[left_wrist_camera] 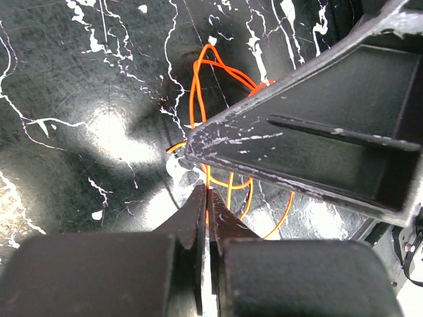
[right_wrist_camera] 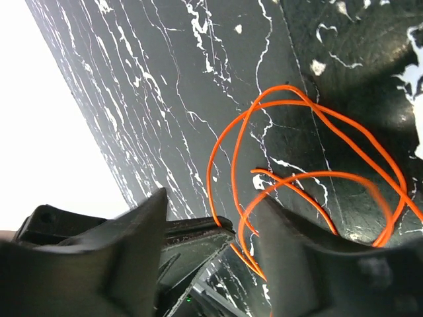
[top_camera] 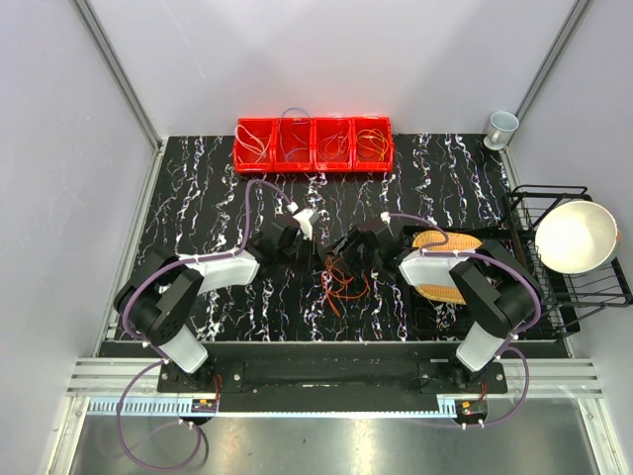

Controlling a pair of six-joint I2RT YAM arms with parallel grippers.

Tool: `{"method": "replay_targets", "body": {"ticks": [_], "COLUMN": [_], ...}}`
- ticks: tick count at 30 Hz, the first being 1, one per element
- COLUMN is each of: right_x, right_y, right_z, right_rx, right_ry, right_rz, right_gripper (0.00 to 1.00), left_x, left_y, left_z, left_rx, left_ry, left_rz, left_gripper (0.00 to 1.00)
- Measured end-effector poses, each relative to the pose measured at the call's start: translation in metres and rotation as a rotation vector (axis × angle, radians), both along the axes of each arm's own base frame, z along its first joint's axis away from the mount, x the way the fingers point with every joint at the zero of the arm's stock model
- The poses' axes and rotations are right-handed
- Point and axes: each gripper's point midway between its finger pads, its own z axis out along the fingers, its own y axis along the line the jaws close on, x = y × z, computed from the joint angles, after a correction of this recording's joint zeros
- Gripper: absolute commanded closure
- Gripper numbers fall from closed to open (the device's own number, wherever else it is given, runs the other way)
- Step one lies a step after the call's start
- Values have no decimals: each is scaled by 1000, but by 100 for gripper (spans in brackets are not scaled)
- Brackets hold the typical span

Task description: Untangle the cables

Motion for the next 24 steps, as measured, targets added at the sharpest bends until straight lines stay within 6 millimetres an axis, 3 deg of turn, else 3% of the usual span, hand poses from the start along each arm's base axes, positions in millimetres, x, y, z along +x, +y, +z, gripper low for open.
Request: {"method": "replay_targets", "body": {"ticks": [3, 16, 18, 24], "right_x": [2, 3, 3, 3], "right_y": [1, -3, -4, -4], "right_z": [1, -19, -21, -26], "right_rx": [-5, -75, -88, -105], "right_ry": [-10, 11, 13, 11], "right_rz": [6, 18, 19, 31], "right_gripper": [53, 53, 56, 78], "left_x": [-1, -4, -4, -5], "left_y": [-1, -2, -2, -3], "left_z": [0, -1, -1, -1], "left_rx": [1, 4, 5, 5], "left_ry": [-1, -5, -5, -5], "left_rz": [-4, -17, -17, -20], "left_gripper": [100, 100, 100, 100]}}
